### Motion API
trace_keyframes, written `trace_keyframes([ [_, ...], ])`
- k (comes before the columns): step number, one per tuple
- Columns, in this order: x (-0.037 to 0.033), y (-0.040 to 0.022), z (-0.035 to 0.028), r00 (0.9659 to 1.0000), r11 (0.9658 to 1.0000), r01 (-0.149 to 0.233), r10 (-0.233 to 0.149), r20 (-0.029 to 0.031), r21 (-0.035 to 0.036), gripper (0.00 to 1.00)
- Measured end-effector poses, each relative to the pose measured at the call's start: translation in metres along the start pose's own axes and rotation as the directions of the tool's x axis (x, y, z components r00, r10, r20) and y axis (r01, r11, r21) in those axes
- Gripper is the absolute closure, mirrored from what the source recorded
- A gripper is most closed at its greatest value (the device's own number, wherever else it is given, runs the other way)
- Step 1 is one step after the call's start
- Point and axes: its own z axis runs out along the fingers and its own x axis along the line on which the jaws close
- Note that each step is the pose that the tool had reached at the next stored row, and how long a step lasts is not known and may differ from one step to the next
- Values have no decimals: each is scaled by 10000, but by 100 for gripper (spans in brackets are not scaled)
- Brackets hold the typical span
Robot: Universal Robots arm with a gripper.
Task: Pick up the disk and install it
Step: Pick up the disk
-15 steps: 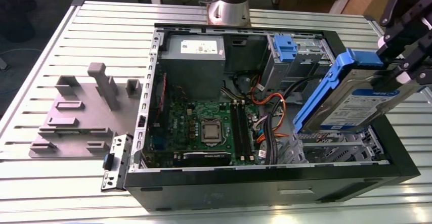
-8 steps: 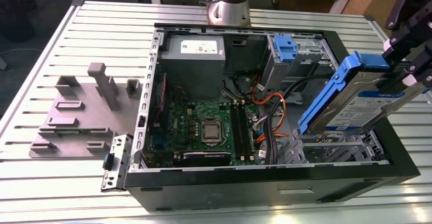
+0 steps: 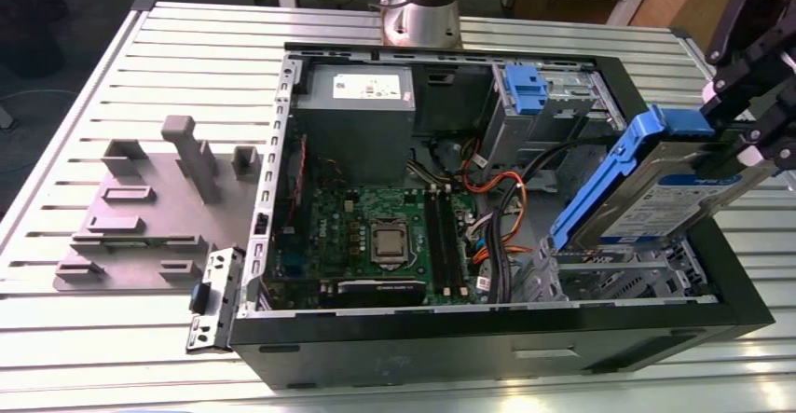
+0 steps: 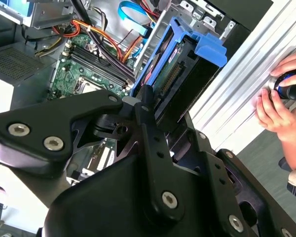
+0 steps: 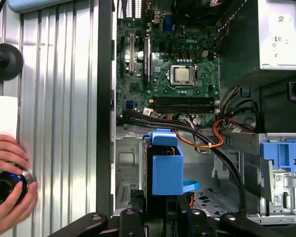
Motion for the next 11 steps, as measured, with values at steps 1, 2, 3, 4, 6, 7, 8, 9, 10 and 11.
trace_keyframes([
  [1, -2, -5, 12, 10000, 10000, 23, -23, -6, -1, 65],
  [2, -5, -10, 25, 10000, 10000, 48, -48, -12, -3, 65],
  [3, -8, -13, 36, 10000, 10000, 70, -70, -16, -5, 65],
  [4, -11, -16, 44, 10000, 10000, 91, -91, -17, -6, 65],
  [6, -20, -26, 53, 9999, 9999, 116, -116, -21, -8, 65],
  [7, -24, -32, 58, 9999, 9999, 123, -123, -23, -8, 65],
  [8, -30, -40, 61, 9999, 9999, 126, -126, -28, -9, 65],
  [9, -35, -50, 64, 9999, 9999, 128, -128, -29, -8, 65],
  [10, -38, -58, 65, 9999, 9999, 128, -128, -28, -9, 65],
  [11, -40, -64, 67, 9999, 9999, 127, -127, -29, -9, 65],
])
